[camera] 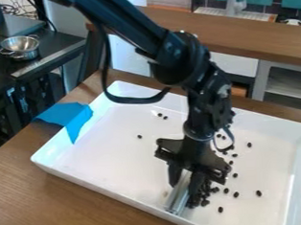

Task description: Sweep into pile

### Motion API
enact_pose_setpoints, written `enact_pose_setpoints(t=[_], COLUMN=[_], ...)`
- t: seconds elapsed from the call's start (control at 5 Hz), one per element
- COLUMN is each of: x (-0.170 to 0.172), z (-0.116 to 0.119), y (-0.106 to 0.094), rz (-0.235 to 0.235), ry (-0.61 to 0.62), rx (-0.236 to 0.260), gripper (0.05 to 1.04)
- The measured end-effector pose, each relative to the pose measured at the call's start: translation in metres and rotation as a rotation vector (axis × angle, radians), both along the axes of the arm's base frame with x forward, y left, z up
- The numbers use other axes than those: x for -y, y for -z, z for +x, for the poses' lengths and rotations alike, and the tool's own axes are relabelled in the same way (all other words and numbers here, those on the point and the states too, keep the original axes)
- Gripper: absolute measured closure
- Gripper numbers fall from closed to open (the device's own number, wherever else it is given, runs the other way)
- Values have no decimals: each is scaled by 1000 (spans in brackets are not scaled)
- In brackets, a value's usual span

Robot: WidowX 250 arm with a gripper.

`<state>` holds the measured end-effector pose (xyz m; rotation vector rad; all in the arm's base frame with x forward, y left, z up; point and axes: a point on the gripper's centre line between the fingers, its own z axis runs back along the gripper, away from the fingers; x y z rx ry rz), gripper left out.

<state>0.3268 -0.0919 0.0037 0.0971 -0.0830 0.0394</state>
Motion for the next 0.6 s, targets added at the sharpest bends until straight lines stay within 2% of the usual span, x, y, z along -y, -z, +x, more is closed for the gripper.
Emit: enact_pose_setpoints(t=[0.4, 0.6], x=[39, 41], z=[7, 4], y=[3, 3], rz=[-8, -20], ry=[-2, -5], rx=[19, 7], gripper=[722, 722])
